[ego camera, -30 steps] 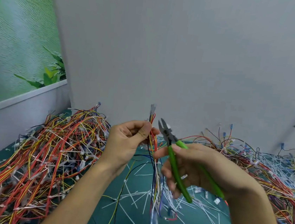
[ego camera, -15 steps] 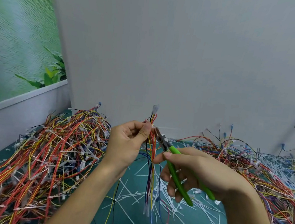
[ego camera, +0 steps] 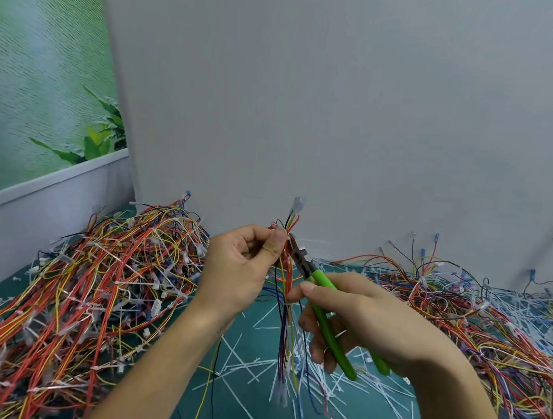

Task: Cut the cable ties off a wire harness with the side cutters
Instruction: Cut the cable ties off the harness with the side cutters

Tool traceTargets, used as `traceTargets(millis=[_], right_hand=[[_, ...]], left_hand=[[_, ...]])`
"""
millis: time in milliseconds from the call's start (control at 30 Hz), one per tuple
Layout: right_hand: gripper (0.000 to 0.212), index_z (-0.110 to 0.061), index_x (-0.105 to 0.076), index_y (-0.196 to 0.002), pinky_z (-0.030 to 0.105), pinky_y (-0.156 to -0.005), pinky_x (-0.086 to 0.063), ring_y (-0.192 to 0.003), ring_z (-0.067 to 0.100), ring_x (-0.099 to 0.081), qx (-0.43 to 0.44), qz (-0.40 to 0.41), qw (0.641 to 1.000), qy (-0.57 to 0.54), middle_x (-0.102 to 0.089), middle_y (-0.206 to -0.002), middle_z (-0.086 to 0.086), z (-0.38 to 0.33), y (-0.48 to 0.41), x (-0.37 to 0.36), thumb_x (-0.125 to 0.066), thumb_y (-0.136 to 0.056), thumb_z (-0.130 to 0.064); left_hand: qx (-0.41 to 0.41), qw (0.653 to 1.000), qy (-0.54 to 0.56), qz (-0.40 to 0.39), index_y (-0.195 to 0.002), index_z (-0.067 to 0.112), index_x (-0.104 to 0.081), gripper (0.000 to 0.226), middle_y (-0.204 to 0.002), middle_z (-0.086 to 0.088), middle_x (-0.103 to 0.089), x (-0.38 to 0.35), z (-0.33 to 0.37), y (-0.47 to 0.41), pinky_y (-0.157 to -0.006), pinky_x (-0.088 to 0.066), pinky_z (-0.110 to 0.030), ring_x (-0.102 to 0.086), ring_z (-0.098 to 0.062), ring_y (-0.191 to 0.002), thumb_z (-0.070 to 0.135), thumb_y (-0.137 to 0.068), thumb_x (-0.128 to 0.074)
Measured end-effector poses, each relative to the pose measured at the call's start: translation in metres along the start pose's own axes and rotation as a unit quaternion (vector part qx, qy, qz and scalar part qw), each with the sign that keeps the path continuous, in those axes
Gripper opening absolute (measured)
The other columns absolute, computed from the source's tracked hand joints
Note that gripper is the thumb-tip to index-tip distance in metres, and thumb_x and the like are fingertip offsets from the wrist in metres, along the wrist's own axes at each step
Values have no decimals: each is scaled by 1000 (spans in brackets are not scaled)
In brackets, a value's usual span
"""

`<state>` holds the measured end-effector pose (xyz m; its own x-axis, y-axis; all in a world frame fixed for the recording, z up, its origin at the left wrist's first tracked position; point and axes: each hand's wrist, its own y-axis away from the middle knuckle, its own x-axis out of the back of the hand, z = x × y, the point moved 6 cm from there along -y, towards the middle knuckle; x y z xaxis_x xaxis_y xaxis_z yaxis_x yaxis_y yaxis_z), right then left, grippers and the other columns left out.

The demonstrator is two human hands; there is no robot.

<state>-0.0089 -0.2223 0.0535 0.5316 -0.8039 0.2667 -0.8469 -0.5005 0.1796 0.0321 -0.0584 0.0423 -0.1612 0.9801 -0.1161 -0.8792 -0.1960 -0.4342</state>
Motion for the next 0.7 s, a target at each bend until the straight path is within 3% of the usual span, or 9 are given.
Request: traceTargets(millis=[267, 533, 600, 700], right_hand=[[30, -5, -63, -112, 31, -46, -51, -49, 22, -57, 14, 39, 999, 2, -56, -68, 0, -3, -5, -12, -48, -109, -31], [26, -7, -63, -108, 30, -44, -51, -51, 23, -57, 7, 47, 999, 3, -56, -65, -2, 0, -9, -16, -50, -108, -30], [28, -5, -62, -107, 31, -46, -50, -52, 24, -57, 5, 54, 998, 16, -56, -68, 1, 2, -11, -16, -50, -108, -30], [31, 0, -54, -95, 38, -53, -53, -49, 22, -59, 9, 56, 998, 37, -57, -60, -2, 4, -14, -16, -51, -107, -28]], left_hand=[[-56, 995, -80, -5, -83, 22, -76, 24, -74, 1, -73, 10, 2, -6, -63, -49, -19, -60, -5, -66, 43, -92, -67], [-93, 981, -167, -21, -78, 19, -64, 26, -66, -7, -59, 7, 8, -3, -57, -44, -43, -48, -12, -57, 36, -98, -61], [-88, 981, -173, -27, -77, 18, -63, 25, -64, -6, -56, 5, 8, -2, -56, -43, -42, -46, -12, -57, 30, -99, -61], [-86, 979, -179, -37, -76, 23, -64, 24, -59, 10, -54, 2, 6, -1, -54, -42, -30, -44, -6, -56, 23, -100, -61]])
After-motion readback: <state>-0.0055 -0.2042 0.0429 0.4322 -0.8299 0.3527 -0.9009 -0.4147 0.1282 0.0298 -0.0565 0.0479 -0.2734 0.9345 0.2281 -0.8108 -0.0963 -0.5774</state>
